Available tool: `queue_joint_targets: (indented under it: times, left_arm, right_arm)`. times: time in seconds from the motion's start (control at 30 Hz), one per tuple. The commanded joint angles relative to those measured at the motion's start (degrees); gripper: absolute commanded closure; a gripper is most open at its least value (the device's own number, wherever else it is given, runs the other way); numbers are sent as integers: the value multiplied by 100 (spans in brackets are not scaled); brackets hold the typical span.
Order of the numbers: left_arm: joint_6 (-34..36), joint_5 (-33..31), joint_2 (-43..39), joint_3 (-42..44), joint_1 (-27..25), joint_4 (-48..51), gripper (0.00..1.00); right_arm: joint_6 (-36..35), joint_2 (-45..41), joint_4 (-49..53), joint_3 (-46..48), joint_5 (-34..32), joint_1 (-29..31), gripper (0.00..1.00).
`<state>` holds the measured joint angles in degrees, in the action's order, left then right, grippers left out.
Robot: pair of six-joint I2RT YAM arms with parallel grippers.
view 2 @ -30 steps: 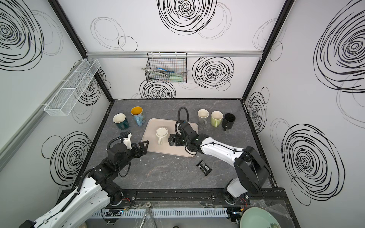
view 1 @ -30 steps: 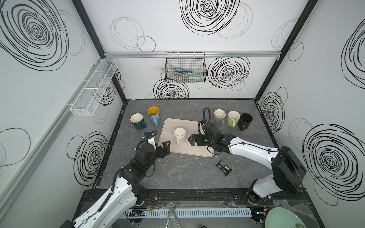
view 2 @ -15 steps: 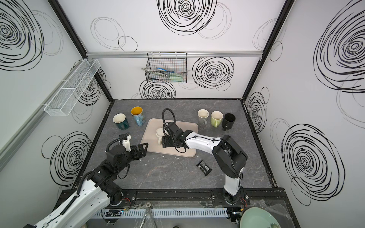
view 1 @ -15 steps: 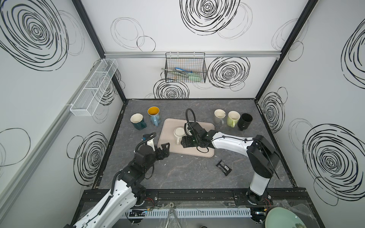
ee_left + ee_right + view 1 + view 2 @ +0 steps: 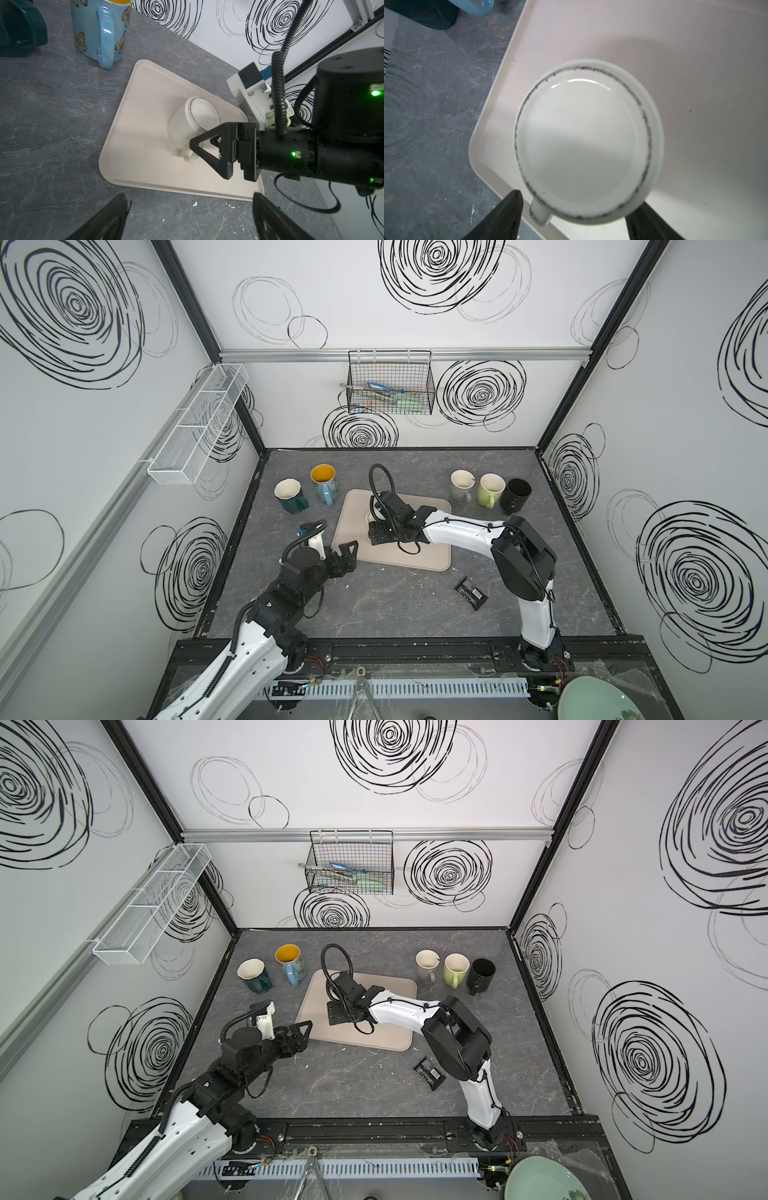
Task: Turn the mug right side up
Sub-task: 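Lower the right gripper onto the white mug's handle and close it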
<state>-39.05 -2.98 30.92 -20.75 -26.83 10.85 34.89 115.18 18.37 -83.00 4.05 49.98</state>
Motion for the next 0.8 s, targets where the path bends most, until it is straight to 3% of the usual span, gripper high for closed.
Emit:
queue_joint_targets:
  times: [0.0,0.27,0.63,0.77]
  left_arm:
    - [-59,73,-48,128,44,-96,4]
    - [-77,108,-77,251,51,-162,4]
    - [-85,174,-51,335,54,-267,4]
    - [-94,202,-38,344,55,-321,4]
  right_arm:
    - [-122,106,436,-165,-543,31,21]
    - [-226,-18,579,44,-543,-131,25]
    - [-523,-207,789,188,-423,-392,43]
    - [-644,-167,878,64,-441,-392,44]
